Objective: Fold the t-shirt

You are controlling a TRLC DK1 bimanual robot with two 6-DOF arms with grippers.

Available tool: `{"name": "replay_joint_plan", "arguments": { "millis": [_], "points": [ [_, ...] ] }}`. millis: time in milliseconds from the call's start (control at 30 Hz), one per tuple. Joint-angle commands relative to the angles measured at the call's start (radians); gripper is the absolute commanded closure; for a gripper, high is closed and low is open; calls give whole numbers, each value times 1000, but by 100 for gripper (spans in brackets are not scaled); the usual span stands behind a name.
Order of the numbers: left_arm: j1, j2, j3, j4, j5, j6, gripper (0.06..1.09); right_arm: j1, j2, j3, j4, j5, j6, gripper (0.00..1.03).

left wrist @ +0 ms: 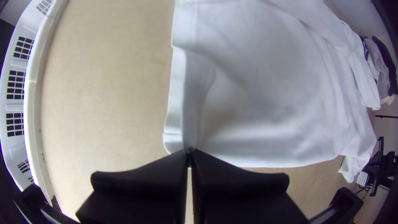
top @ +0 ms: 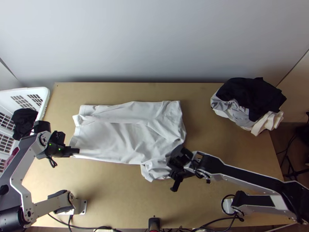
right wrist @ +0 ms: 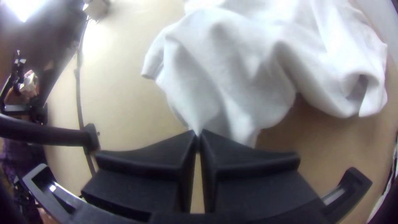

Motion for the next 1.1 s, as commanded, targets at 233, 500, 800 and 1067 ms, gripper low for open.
{"name": "replay_joint_plan", "arguments": {
  "millis": [233, 500, 800, 1067],
  "points": [
    [9, -85, 124, -102, 25, -18, 105, -219, -179, 161, -148, 13, 7, 100],
    [11, -110, 158, -132, 56, -18, 105, -292, -173, 287, -186, 13, 7, 100],
    [6, -102, 244, -131, 128, -48, 105, -368, -169, 366, -205, 13, 6, 100],
    [-15, -59, 322, -59, 137, -108, 105, -438, -83, 431, -185, 19, -40, 100]
  ]
}}
